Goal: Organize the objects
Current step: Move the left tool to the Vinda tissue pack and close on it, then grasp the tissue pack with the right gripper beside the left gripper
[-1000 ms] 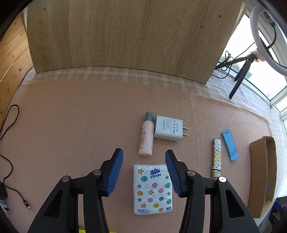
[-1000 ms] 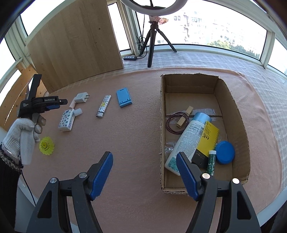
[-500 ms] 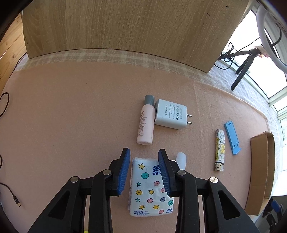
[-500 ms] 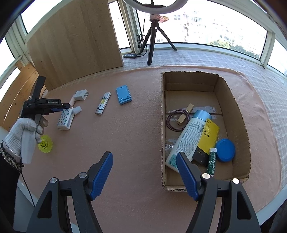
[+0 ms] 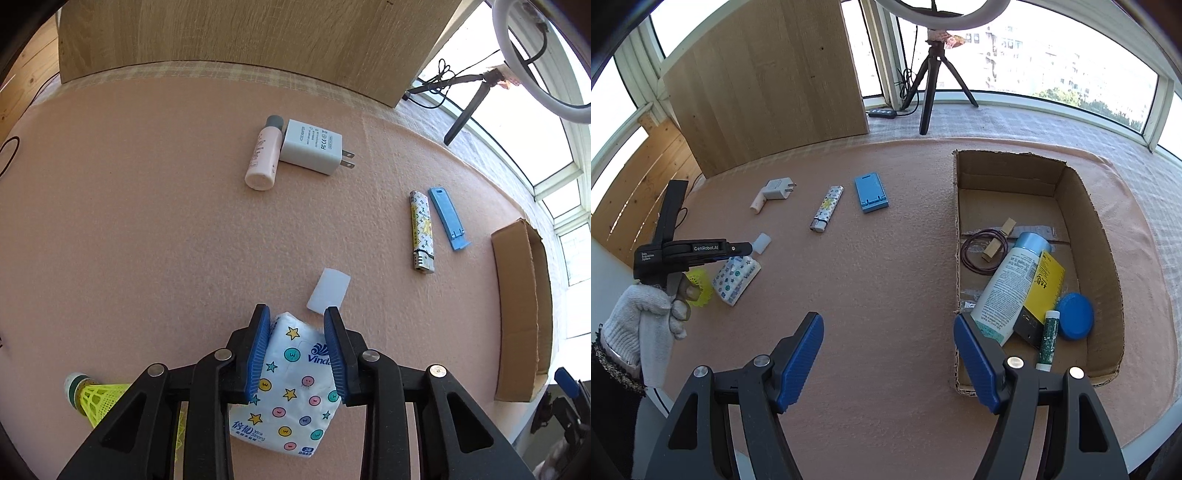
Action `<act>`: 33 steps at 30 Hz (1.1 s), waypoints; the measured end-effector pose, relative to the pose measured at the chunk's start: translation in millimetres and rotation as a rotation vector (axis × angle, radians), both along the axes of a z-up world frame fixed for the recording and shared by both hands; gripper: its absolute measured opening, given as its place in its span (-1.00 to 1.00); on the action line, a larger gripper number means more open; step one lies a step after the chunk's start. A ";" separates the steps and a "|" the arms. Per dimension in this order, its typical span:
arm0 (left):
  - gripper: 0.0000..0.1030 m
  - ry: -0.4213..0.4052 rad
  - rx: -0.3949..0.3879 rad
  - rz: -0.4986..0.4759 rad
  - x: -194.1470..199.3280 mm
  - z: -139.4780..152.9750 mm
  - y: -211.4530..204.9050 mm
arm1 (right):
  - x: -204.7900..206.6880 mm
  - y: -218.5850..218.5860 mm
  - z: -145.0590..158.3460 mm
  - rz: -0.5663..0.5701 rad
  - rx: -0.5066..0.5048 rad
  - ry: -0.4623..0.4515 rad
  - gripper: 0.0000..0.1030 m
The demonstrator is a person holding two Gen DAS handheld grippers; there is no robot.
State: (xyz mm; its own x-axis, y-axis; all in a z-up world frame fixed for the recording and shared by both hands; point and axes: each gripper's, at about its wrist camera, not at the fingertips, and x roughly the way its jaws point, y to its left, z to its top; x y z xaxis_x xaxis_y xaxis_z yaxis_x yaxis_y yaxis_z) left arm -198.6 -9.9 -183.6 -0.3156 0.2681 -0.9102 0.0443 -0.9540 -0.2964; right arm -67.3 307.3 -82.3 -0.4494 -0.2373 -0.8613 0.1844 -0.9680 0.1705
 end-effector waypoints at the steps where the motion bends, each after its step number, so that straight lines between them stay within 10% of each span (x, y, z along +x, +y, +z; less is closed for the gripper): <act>1: -0.36 0.001 0.003 -0.006 2.2 -0.3 1.5 | 0.4 -1.7 0.0 0.005 0.001 0.000 0.35; 33: 0.01 0.021 0.041 -0.113 78.3 -0.3 29.2 | -33.1 -81.4 -42.4 0.161 -0.163 -0.171 0.35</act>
State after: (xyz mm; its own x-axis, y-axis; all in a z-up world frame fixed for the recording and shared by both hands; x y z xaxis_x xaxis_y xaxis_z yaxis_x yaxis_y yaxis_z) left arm -120.2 19.2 -183.9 -0.3005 0.3399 -0.8911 -0.0695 -0.9397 -0.3350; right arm -100.5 225.9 -124.8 -0.2466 -0.4354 -0.8658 0.2885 -0.8859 0.3634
